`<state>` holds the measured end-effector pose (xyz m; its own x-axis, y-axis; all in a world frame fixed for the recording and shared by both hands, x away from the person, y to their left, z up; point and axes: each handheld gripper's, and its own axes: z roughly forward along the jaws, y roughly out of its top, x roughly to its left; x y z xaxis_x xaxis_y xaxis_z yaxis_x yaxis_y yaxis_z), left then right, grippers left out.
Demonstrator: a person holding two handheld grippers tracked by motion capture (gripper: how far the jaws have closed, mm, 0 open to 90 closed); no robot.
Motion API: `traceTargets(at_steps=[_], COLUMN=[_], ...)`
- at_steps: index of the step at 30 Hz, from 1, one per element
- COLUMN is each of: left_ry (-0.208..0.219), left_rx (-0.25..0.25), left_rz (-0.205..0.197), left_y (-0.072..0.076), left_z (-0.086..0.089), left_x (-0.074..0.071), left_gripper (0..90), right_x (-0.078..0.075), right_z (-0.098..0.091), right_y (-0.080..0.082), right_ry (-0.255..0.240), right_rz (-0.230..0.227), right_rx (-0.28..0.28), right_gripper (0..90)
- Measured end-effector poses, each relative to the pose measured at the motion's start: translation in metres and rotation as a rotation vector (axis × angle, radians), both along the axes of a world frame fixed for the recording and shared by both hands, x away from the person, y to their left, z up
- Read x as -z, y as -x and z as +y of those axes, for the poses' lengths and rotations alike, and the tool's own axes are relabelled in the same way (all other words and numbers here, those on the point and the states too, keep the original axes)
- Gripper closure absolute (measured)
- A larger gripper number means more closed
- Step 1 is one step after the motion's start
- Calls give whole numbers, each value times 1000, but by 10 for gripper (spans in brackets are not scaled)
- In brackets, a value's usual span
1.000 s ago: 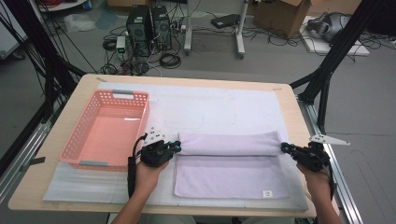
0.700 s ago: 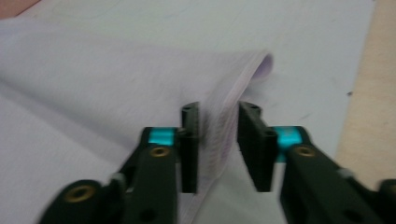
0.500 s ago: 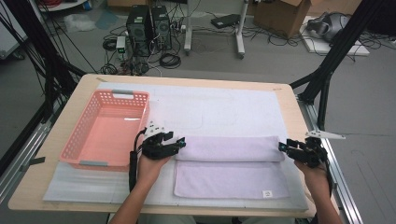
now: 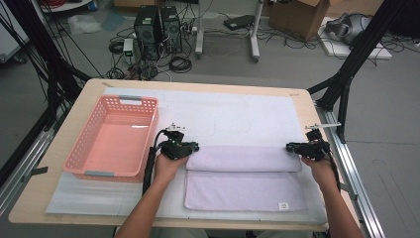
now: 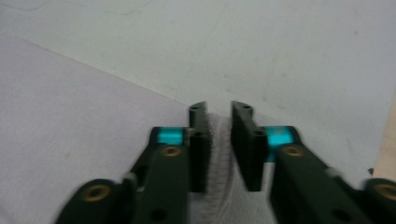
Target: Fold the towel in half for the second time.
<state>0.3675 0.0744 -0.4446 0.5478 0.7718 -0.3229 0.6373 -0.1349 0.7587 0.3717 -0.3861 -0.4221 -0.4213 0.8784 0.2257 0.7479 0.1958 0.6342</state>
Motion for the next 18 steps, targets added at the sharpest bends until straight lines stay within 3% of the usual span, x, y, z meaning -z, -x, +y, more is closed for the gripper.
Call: traceTargets(at_steps=[6,8,9,11,14,18], left_ry=[31,70,71,83,109,105], left_rx=[31,27,32,38,53,66], left_rz=[-119,-177,-177,-214,-220,-217], left_y=[22,38,42,57,77,99], left_z=[4,8,9,11,17,21], left_x=[-20,-25,-27,-27,-21,-15], left_gripper=[841,842,842,842,841,839], right_x=[-15,-19,-20,-21,-17,-13], right_z=[0,-1,-3,-5,-7,-7], right_y=[26,42,53,68,89,112], right_ry=[14,-11,-36,-65,-77,-70], right_rz=[-166,-231,-265,-305,-328,-333], right_rx=[-26,-27,-24,-23,-25,-29], right_gripper=[817,817,817,817,817,817])
